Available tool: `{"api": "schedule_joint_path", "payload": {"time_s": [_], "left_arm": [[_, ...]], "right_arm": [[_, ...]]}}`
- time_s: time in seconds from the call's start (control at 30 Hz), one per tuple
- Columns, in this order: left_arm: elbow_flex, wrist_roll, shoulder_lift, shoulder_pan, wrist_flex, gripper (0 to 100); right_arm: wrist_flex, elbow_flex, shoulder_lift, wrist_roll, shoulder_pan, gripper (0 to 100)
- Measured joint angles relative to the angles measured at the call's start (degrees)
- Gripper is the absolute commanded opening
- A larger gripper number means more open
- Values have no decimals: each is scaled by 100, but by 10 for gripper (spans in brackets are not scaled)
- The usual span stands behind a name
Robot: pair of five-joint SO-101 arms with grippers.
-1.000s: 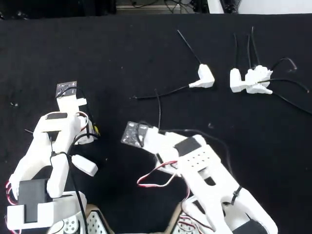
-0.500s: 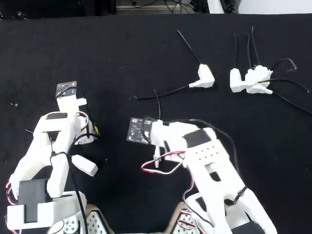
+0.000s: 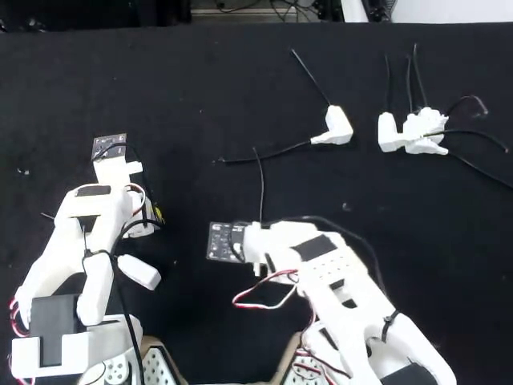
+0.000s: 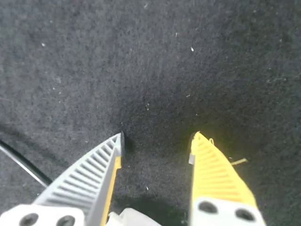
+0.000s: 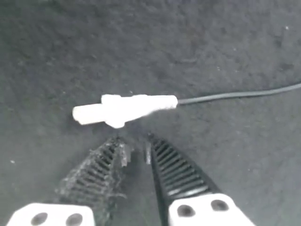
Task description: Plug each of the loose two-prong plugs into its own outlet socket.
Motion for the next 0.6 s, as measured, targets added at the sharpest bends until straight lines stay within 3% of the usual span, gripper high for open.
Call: {"api": "schedule_joint_path", "payload": {"time_s": [0.13,0.37,0.6], "left_arm": [[0,0,0,0,0,230],[0,0,0,0,0,230],[0,0,0,0,0,230]], "right_arm": [[0,0,0,-325,-484,60],[-9,0,0,-1020,-976,234],[-9,-9,0,-1090,-993,239]]}}
